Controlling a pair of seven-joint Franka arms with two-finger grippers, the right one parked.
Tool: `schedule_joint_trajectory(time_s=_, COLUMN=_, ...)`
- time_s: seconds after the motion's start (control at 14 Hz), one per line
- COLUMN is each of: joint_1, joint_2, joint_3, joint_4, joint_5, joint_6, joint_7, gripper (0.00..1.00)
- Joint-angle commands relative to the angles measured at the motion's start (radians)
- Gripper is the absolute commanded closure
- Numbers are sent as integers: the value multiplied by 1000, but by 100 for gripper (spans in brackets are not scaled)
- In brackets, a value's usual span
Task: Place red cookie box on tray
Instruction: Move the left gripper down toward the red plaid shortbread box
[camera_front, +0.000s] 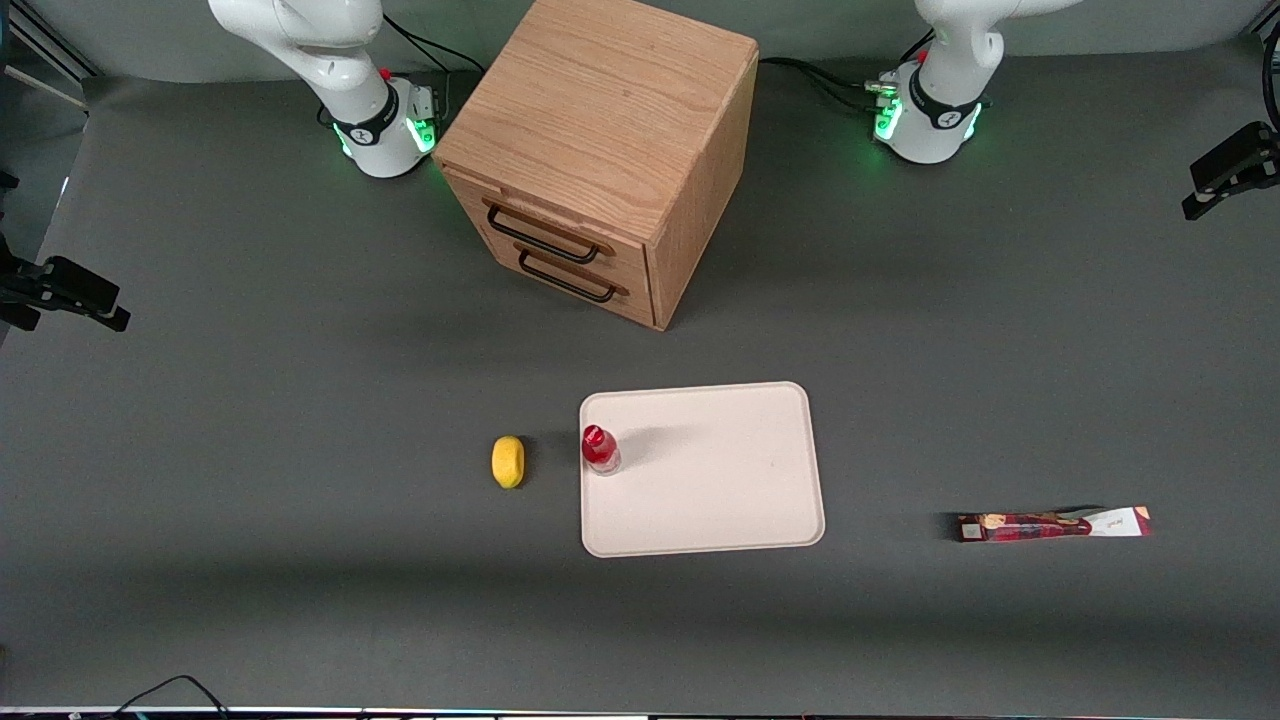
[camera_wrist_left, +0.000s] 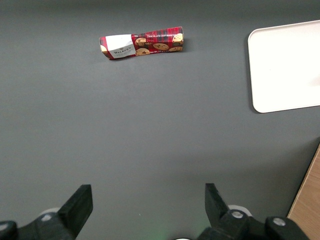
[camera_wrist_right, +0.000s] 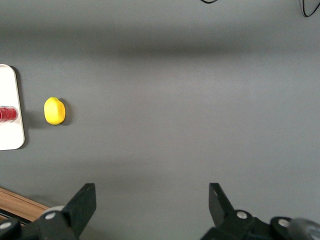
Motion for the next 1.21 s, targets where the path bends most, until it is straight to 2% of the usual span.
schedule_joint_trajectory(time_s=0.0, joint_1=5, joint_2=-14, joint_3=-9, joint_4=-20, joint_5=14, joint_6=2, joint_7=-8, gripper=0)
schedule_joint_trajectory(time_s=0.29, joint_1=-6, joint_2=37, joint_3=-10, joint_4=-22, joint_5=20, joint_6=12, joint_7=50, gripper=0)
schedule_joint_trajectory(time_s=0.57, joint_1=-18, joint_2=176, joint_3=-7, joint_4=-22, joint_5=80, joint_6=141, joint_7=499, gripper=0)
schedule_joint_trajectory(time_s=0.79, joint_1=-15, joint_2=301, joint_3=-4, joint_4=-18, joint_5=129, joint_6=285, joint_7=739, gripper=0)
schedule_joint_trajectory(time_s=1.14, joint_1=-7, joint_2=477, joint_3=2, joint_4=17, joint_5=120, joint_6=495, joint_7=1132, gripper=0)
